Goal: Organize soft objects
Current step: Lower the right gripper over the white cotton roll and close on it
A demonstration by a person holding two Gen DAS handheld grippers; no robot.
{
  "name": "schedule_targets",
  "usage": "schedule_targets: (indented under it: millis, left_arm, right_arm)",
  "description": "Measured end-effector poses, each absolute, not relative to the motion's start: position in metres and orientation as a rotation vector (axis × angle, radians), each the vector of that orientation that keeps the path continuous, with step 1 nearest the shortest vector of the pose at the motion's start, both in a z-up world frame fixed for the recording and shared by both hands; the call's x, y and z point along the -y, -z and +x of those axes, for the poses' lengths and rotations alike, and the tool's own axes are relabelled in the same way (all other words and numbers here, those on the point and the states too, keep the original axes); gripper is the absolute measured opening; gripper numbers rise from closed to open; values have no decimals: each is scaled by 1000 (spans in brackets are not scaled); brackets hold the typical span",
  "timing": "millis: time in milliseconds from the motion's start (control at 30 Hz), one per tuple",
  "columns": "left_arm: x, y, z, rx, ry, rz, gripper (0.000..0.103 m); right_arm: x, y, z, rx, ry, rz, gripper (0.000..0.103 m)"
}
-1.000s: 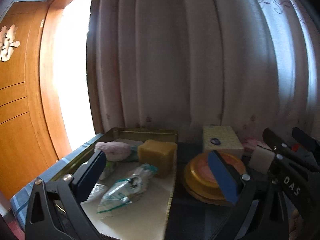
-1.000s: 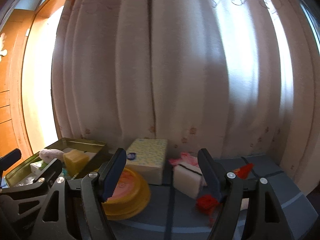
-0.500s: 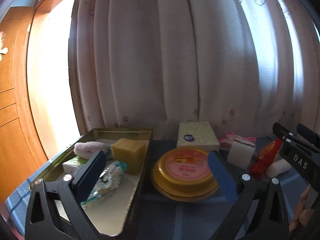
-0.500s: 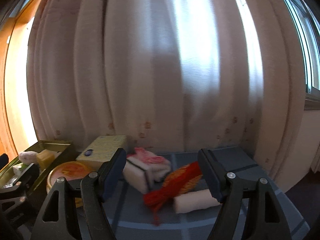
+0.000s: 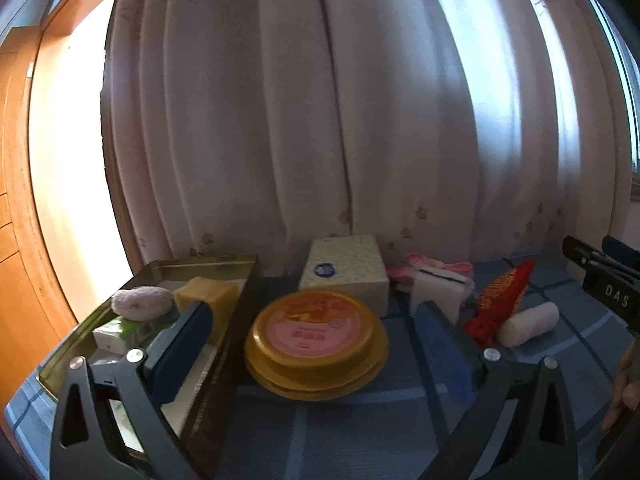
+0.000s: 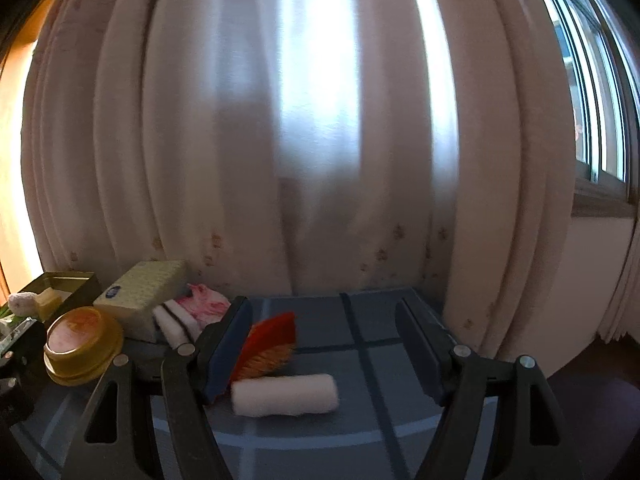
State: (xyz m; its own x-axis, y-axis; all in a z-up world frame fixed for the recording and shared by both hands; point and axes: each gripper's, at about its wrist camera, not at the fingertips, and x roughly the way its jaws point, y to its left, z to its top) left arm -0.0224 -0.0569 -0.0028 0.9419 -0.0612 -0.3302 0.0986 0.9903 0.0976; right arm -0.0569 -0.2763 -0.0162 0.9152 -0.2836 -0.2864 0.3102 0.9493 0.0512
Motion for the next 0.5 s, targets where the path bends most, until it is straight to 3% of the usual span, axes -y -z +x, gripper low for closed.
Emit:
schedule_targets:
  millis: [200,500]
  left_arm:
    - [84,5,-28,-338,114,185,103]
    - [91,6,-23,-360,97,214,103]
  right_arm:
    - [296,22,-46,-356,224,171,76]
    - [277,44,-11,-644,16,90,76]
